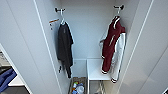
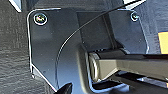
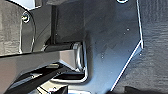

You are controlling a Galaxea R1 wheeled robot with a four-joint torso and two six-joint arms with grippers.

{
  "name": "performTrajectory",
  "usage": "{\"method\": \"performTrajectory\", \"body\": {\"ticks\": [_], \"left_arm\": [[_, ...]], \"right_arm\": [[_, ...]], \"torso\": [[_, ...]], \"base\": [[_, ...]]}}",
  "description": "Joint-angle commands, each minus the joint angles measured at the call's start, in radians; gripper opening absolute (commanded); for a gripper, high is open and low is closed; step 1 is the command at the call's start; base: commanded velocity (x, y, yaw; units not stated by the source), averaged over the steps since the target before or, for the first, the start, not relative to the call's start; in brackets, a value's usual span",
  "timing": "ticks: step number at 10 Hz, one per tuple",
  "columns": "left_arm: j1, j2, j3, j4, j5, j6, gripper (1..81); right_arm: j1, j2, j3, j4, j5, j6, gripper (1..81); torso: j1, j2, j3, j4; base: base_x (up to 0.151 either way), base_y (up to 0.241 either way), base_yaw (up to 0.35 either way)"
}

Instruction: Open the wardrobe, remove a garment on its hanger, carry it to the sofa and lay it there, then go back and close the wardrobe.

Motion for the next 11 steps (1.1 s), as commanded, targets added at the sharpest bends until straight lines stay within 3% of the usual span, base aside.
{"method": "performTrajectory", "body": {"ticks": [1,7,11], "left_arm": [[-0.027,-0.001,-0.003,0.008,0.055,0.003,81.1],[-0.025,-0.003,-0.003,0.014,0.055,0.006,81.1],[-0.022,-0.003,-0.001,0.014,0.055,0.006,81.1]], "right_arm": [[0.024,-0.001,-0.005,-0.010,-0.056,-0.002,81.1],[0.015,0.010,-0.005,-0.011,-0.047,0.000,81.1],[0.013,0.010,-0.003,-0.017,-0.050,-0.005,81.1]], "torso": [[0.000,0.000,0.000,0.000],[-0.001,-0.001,0.000,0.000],[-0.001,-0.003,0.001,0.000]], "base": [[0.000,0.000,0.000],[0.000,0.000,0.000],[0.091,0.000,0.000]]}}
